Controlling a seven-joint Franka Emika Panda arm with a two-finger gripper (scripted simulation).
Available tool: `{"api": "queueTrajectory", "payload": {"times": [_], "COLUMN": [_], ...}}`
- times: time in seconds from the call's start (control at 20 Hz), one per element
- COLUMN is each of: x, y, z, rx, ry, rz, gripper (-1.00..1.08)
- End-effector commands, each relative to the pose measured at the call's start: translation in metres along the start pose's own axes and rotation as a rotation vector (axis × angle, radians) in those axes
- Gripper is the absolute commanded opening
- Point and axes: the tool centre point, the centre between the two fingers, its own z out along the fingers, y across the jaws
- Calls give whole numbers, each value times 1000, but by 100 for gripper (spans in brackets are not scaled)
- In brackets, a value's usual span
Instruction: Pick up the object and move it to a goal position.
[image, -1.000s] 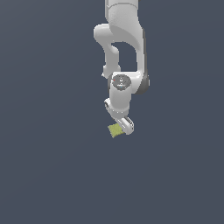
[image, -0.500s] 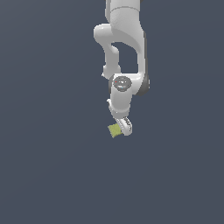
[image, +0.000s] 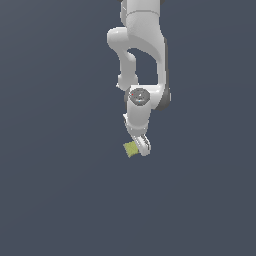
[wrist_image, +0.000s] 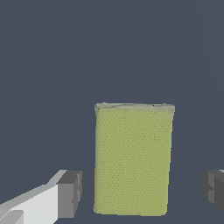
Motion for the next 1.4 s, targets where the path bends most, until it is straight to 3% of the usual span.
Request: {"api": "queueTrajectory", "payload": {"times": [0.0, 0.6, 0.65, 1.35], "x": [0, 0, 0, 3], "y": [1, 1, 1, 1], "z": [7, 46, 46, 40], "rx": [-1, -1, -1, 3], "ry": [0, 0, 0, 0], "rz": [1, 5, 5, 4], "gripper": [100, 100, -100, -100]}}
